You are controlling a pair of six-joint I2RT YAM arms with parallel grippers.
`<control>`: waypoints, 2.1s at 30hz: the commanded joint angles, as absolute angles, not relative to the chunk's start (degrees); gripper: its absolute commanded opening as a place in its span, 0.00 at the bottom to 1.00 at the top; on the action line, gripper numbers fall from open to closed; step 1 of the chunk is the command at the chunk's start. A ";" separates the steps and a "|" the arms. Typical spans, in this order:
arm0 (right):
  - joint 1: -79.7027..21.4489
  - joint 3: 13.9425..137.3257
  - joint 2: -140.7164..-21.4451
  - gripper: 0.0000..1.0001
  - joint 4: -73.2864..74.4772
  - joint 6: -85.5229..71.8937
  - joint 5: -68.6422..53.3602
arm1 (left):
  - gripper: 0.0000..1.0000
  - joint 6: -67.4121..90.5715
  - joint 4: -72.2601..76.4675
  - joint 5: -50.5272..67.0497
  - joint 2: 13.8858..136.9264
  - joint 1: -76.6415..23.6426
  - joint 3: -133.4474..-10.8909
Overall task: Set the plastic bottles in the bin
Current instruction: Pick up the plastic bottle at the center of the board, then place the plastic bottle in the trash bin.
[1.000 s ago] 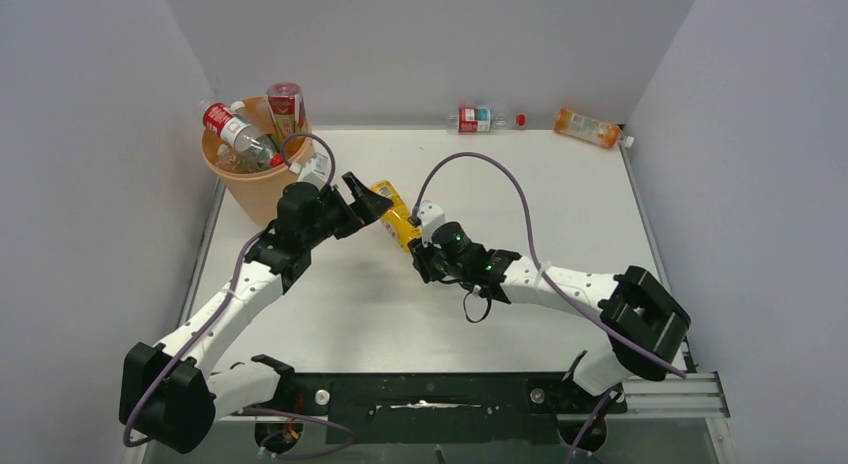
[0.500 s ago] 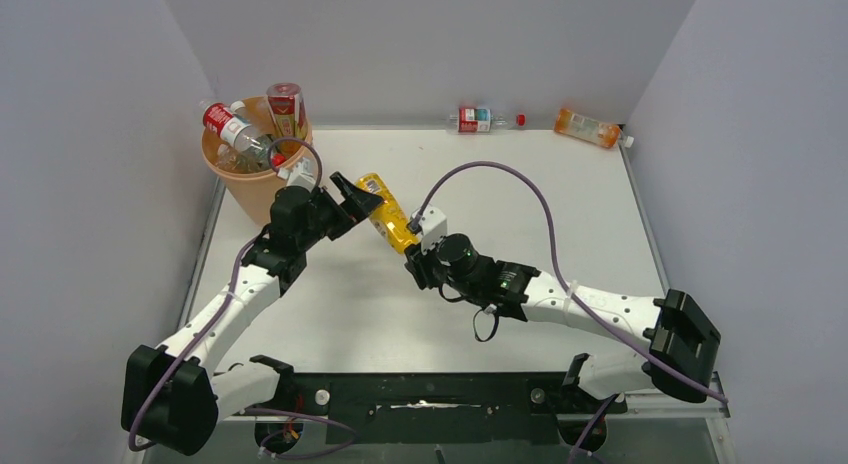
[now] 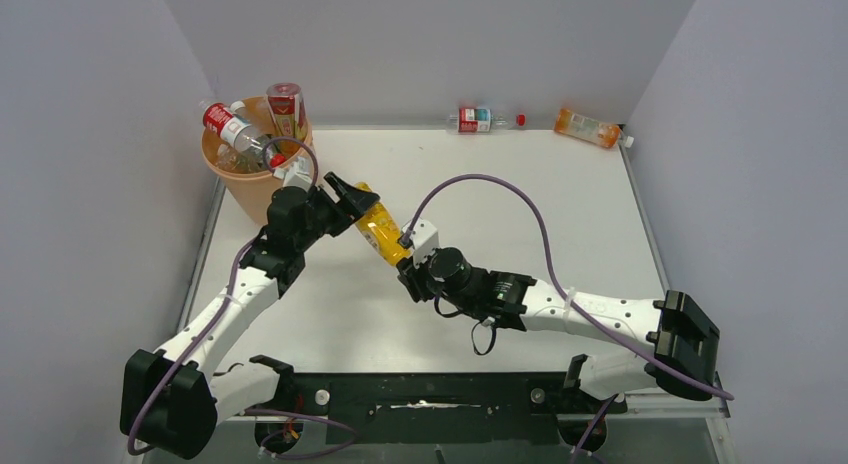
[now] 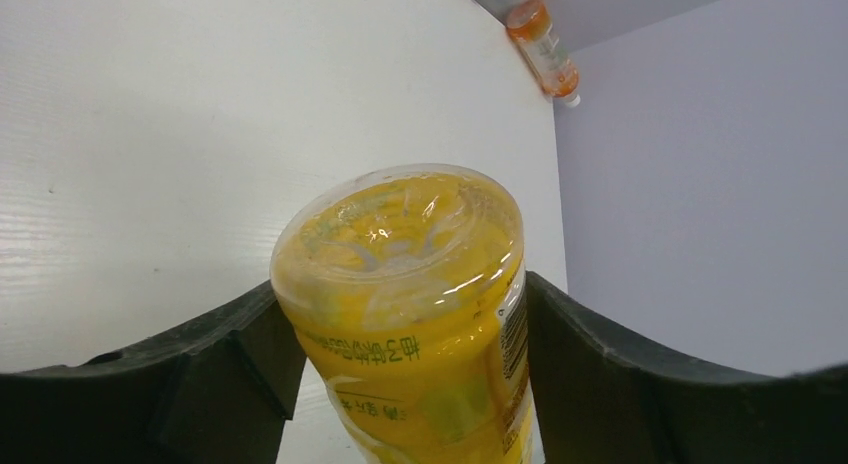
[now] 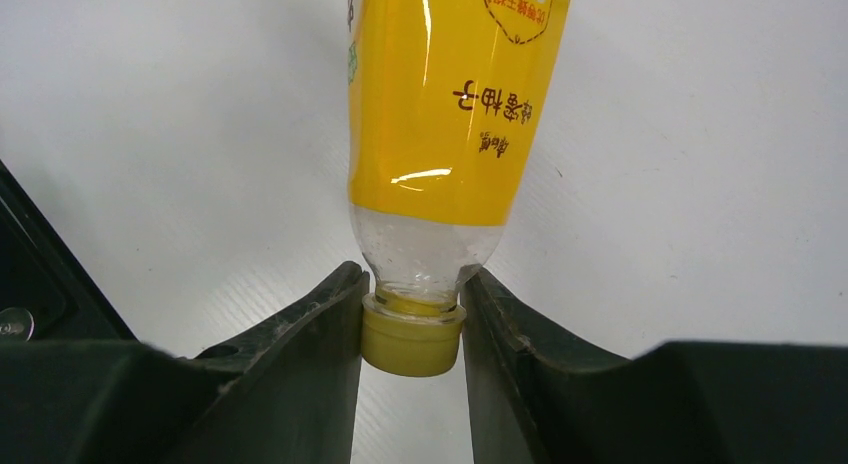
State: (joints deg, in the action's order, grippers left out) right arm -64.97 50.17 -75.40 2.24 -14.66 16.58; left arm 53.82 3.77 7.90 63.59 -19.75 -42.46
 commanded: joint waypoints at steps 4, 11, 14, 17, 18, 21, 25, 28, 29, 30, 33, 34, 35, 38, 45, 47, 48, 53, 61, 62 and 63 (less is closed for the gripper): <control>-65.56 51.85 -75.52 0.37 0.12 -15.54 18.47 | 0.39 50.65 3.46 8.95 62.83 -19.51 -47.89; -66.04 53.78 -74.53 0.96 2.77 -16.41 19.08 | 0.33 41.28 -7.45 7.71 64.84 -17.49 -60.10; -66.35 53.94 -71.59 1.00 4.38 -16.97 19.87 | 0.33 34.46 -14.14 7.56 66.86 -14.17 -70.80; -66.40 52.72 -68.40 0.98 4.67 -17.49 20.32 | 0.34 28.10 -19.13 4.65 68.32 -11.09 -81.05; -66.44 52.27 -67.66 0.98 4.73 -17.57 20.51 | 0.34 26.30 -19.73 3.37 68.37 -10.39 -83.64; -66.40 51.41 -66.69 0.98 5.24 -17.97 20.98 | 0.36 21.52 -19.84 -0.63 68.38 -8.61 -88.52; -66.47 50.78 -67.26 0.98 5.73 -18.39 21.10 | 0.36 16.15 -19.54 -6.28 68.98 -7.07 -91.60; -66.40 50.46 -67.79 0.98 5.71 -18.83 20.70 | 0.36 11.80 -17.89 -13.74 67.85 -6.17 -91.62; -66.42 50.33 -67.91 0.98 5.65 -19.00 20.55 | 0.36 10.38 -16.84 -16.08 67.30 -5.70 -91.02; -66.43 50.14 -68.00 0.98 5.41 -19.14 20.22 | 0.36 9.24 -15.75 -18.38 66.90 -5.12 -90.58; -66.42 49.81 -68.47 0.98 4.94 -19.54 19.33 | 0.36 5.90 -13.59 -26.48 67.06 -3.75 -90.17; -66.46 49.63 -68.73 0.98 4.54 -19.64 18.90 | 0.36 4.89 -12.87 -29.79 67.40 -3.50 -90.09; -66.40 49.58 -69.13 0.98 4.28 -19.80 18.49 | 0.36 4.01 -11.50 -32.17 67.67 -3.16 -89.67; -66.41 49.64 -70.87 0.98 3.63 -20.36 16.58 | 0.36 1.40 -5.60 -34.92 67.62 -1.57 -87.30; -66.43 51.24 -74.25 0.98 4.75 -21.03 13.95 | 0.36 -0.43 12.62 -35.43 68.10 4.31 -76.21; -66.44 51.36 -74.46 0.98 4.91 -21.09 13.21 | 0.35 -0.63 17.21 -36.07 69.32 5.34 -74.51; -66.40 51.48 -74.63 0.98 5.03 -21.09 12.88 | 0.35 -1.02 18.73 -36.46 70.19 5.55 -74.53; -65.91 53.25 -76.86 0.98 7.07 -20.69 9.46 | 0.36 -1.95 20.64 -34.99 74.42 6.14 -77.44; -65.41 52.88 -79.64 0.98 4.69 -20.19 6.85 | 0.36 -5.00 25.47 -33.09 79.08 7.58 -79.28; -65.35 52.72 -79.86 0.98 4.38 -19.99 6.59 | 0.35 -5.15 25.80 -32.76 79.52 7.72 -79.42; -65.25 52.40 -79.97 0.98 3.96 -19.96 6.33 | 0.35 -5.18 26.14 -32.27 79.71 7.85 -79.38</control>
State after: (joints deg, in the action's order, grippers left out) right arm -65.67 50.72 -79.90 7.79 -20.38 8.05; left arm -3.11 18.72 -34.44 78.52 6.98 -75.96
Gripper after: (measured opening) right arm 0.979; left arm 0.546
